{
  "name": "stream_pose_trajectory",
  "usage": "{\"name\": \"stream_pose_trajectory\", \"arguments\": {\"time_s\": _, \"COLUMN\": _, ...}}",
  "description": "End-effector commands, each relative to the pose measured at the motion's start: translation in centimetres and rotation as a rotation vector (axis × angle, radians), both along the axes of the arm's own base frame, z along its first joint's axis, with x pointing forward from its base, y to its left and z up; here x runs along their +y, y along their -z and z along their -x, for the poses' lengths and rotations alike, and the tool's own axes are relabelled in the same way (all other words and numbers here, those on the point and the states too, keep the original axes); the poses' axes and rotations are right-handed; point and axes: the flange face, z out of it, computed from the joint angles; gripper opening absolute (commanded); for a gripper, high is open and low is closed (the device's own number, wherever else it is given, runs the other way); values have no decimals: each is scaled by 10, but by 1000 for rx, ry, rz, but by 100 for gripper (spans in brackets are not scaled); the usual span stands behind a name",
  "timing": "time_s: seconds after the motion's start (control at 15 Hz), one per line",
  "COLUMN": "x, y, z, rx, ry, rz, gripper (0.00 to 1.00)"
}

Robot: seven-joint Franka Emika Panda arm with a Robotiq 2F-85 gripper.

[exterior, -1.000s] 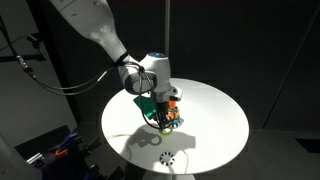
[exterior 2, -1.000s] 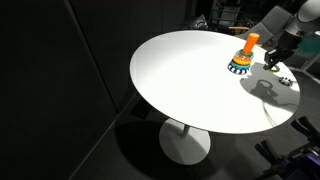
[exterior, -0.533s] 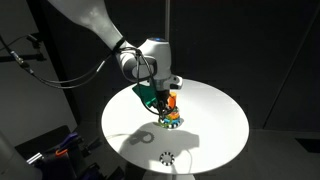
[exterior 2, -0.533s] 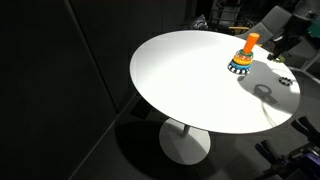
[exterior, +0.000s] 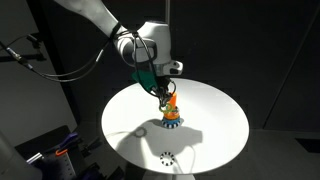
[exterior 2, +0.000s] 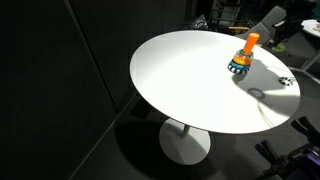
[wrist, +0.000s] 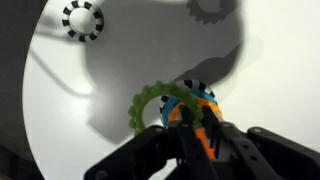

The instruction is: Pick up the lime green ring from the table and put it on the ring holder

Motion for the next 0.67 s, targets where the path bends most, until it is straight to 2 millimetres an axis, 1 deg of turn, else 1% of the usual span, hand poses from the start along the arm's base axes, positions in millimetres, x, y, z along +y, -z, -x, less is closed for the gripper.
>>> {"name": "stream_pose_trajectory", "arguments": {"time_s": 0.0, "x": 10, "y": -23, "z": -9, "rx": -13, "ry": 28, "rz": -5, "gripper": 7}}
{"name": "stream_pose_trajectory", "arguments": {"time_s": 0.27, "x": 20, "y": -34, "z": -22, "rx": -26, "ry": 52, "rz": -8, "gripper": 7}}
{"name": "stream_pose_trajectory", "arguments": {"time_s": 0.6, "x": 27, "y": -47, "z": -41, "rx": -28, "ry": 67, "rz": -19, "gripper": 7}}
